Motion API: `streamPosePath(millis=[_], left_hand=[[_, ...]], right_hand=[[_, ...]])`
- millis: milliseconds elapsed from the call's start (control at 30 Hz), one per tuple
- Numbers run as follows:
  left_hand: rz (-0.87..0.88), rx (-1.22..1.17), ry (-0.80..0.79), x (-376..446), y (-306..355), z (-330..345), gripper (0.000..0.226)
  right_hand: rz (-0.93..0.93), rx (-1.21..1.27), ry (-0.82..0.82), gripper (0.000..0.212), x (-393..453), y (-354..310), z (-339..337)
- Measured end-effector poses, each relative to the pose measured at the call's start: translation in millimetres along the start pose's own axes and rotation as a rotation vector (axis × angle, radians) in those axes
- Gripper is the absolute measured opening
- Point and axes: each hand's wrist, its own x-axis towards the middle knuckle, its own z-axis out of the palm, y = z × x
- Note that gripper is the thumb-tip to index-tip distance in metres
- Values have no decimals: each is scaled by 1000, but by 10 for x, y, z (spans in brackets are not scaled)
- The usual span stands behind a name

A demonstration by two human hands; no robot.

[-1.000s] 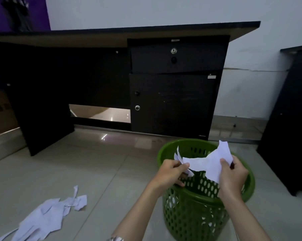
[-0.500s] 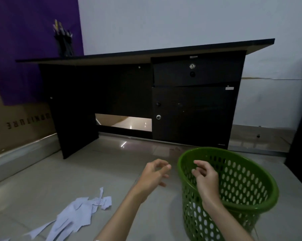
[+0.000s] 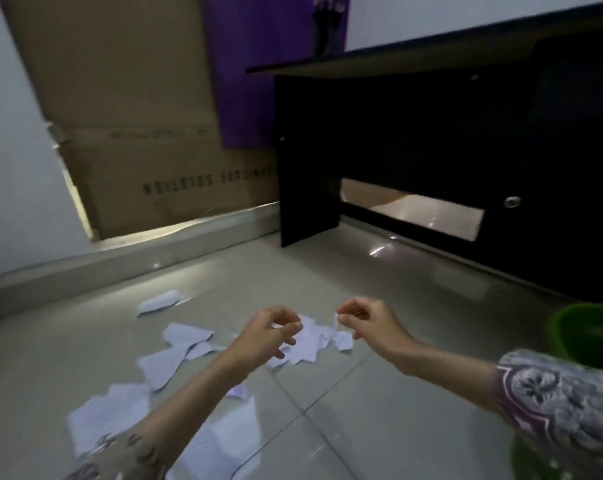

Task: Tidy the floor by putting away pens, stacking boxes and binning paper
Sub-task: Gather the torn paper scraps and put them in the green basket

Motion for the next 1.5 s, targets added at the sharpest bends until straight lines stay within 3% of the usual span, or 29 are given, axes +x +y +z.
streamPosePath(millis=[233,500,667,867,1133,1233,1333,1500], left_hand=[[-244,238,54,-560,-1038,-413,15],[-439,554,-78,-1082,-1889,-258,19],[-626,762,-146,-1410,-2228,-6,52],[-637,928,-120,-1594,-2526,226,80],[-693,757,-97,-1507,-2654,184,54],[-632,716,-41,-1537,-2679,94,28],[-597,652,3,-1598,-2628,-48,41],[-520,511,144,-1759,-2450,-333,43]], right_hand=[[-75,-219,-501,2,-67,318,826],[-82,-261,-746,8,-441,868,1434],[-60,-246,-820,9,-631,1055,1623],[-59,-251,-863,10,-686,1204,1704],[-29,-344,-851,17,-517,1467,1675],[-34,-441,-922,32,-505,1564,1693],[-97,-641,-988,50,-583,1685,1749],[-171,-756,-873,45,-816,1805,1888]])
